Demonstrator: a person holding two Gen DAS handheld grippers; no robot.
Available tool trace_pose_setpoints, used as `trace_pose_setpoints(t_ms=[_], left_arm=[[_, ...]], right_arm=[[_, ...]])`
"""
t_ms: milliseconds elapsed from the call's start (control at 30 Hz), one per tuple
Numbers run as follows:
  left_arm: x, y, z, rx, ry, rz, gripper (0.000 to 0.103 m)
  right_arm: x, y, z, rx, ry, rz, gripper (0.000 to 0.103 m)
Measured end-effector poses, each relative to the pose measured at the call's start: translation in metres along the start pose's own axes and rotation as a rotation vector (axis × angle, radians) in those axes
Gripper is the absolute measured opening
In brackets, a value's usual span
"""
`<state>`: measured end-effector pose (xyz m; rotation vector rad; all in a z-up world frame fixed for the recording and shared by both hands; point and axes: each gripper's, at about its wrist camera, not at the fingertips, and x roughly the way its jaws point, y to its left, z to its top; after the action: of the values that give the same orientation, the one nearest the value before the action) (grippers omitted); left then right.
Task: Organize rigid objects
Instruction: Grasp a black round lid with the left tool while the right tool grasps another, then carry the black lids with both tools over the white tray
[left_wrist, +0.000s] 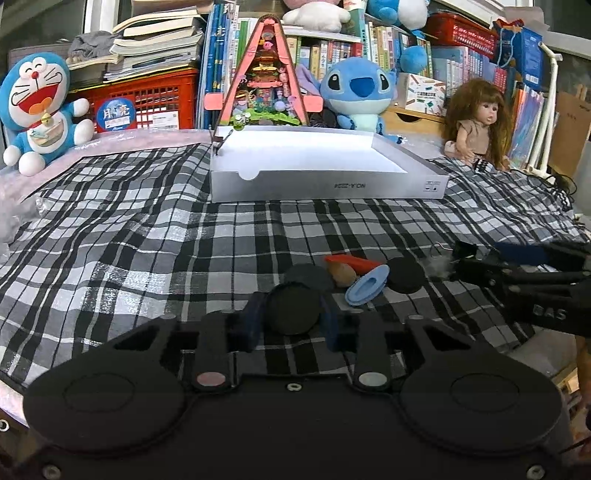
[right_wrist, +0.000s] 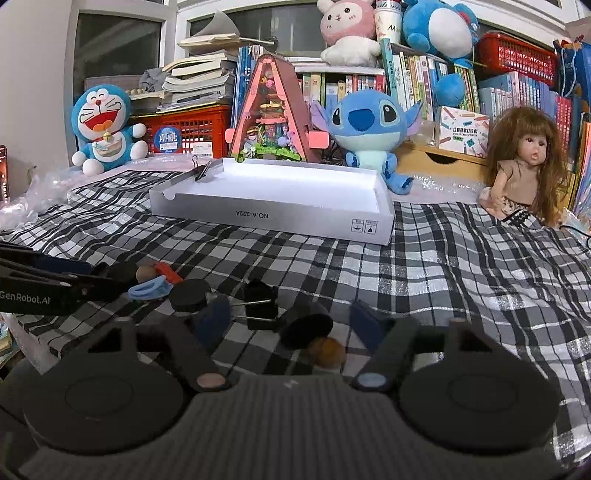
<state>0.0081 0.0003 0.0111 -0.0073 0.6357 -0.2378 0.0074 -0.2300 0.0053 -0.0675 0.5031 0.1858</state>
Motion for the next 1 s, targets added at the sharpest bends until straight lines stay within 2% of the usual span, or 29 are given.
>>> trace_pose_setpoints(t_ms=[100, 500, 1000], left_arm=[[-0.003, -0.002, 0.001, 0.004, -0.008, -0.005, 0.030], [-0.016, -0.005, 0.009, 0.030, -0.060, 0.003, 0.030], [-0.016, -0.003, 0.017, 0.027, -0.073, 0.008, 0.030]], right_arm=[[0.002, 0.000, 0.000, 0.015, 0.017, 0.008, 0.038], [-0.011, 0.006, 0.010, 0.010, -0.024, 0.010, 0.038], [-0.015, 0.008, 0.019, 0.027, -0.038, 0.005, 0.038]])
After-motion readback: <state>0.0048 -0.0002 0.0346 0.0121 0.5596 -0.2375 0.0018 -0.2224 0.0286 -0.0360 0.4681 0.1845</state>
